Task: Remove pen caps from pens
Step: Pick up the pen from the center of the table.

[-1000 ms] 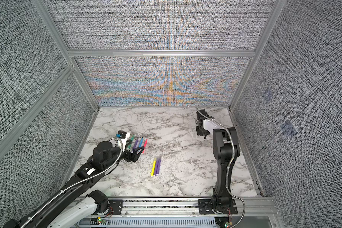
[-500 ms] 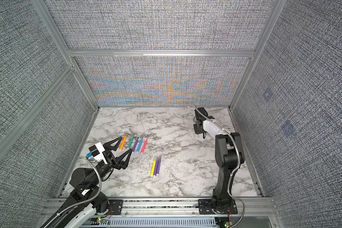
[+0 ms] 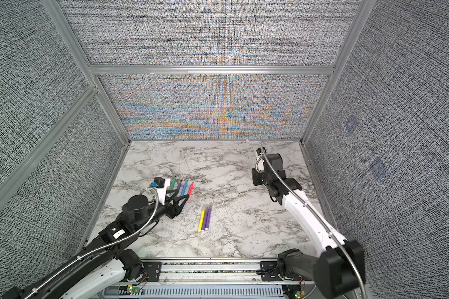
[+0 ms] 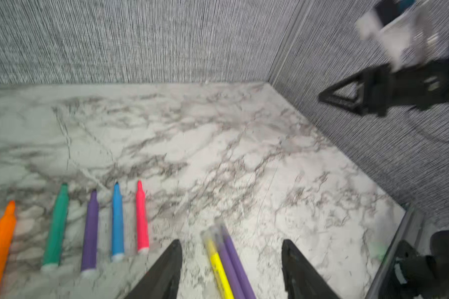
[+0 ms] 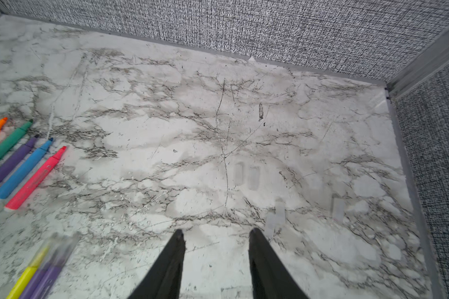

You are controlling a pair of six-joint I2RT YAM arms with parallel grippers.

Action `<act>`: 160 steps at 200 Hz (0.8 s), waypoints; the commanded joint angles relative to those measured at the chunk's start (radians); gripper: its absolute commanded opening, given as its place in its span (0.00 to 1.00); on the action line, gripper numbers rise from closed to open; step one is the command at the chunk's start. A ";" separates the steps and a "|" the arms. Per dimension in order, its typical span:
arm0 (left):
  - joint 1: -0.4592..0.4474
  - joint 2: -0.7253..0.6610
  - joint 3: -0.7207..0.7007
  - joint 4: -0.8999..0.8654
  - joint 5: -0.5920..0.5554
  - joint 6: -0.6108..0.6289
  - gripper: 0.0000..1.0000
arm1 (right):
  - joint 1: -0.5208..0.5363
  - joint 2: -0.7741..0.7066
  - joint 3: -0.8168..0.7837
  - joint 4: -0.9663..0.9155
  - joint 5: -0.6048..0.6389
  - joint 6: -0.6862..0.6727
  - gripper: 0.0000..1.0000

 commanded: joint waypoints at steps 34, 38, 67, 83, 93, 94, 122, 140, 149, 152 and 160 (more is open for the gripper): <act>-0.132 0.285 0.022 -0.167 -0.259 -0.125 0.57 | 0.035 -0.258 -0.034 -0.119 0.078 0.070 0.47; -0.134 0.308 0.023 -0.166 -0.258 -0.129 0.56 | 0.045 -0.273 -0.035 -0.136 0.088 0.077 0.47; -0.141 0.437 0.032 -0.126 -0.257 -0.158 0.56 | 0.106 -0.420 -0.091 -0.071 -0.127 0.091 0.48; -0.140 0.465 0.026 -0.074 -0.216 -0.147 0.57 | 0.123 -0.490 -0.169 0.031 -0.285 0.120 0.49; -0.141 0.476 0.026 -0.050 -0.197 -0.142 0.57 | 0.137 -0.524 -0.213 0.088 -0.338 0.139 0.49; -0.141 0.476 0.027 -0.048 -0.195 -0.143 0.57 | 0.139 -0.527 -0.217 0.092 -0.340 0.141 0.49; -0.141 0.518 0.046 -0.018 -0.159 -0.142 0.56 | 0.178 -0.580 -0.316 0.149 -0.336 0.174 0.49; -0.141 0.544 0.050 0.012 -0.129 -0.148 0.54 | 0.202 -0.588 -0.355 0.178 -0.331 0.185 0.49; -0.141 0.557 0.053 0.021 -0.120 -0.152 0.54 | 0.217 -0.585 -0.366 0.190 -0.330 0.187 0.49; -0.141 0.559 0.054 0.023 -0.117 -0.152 0.54 | 0.222 -0.584 -0.369 0.193 -0.327 0.186 0.49; -0.142 0.559 0.058 0.029 -0.108 -0.155 0.54 | 0.235 -0.577 -0.374 0.200 -0.318 0.185 0.49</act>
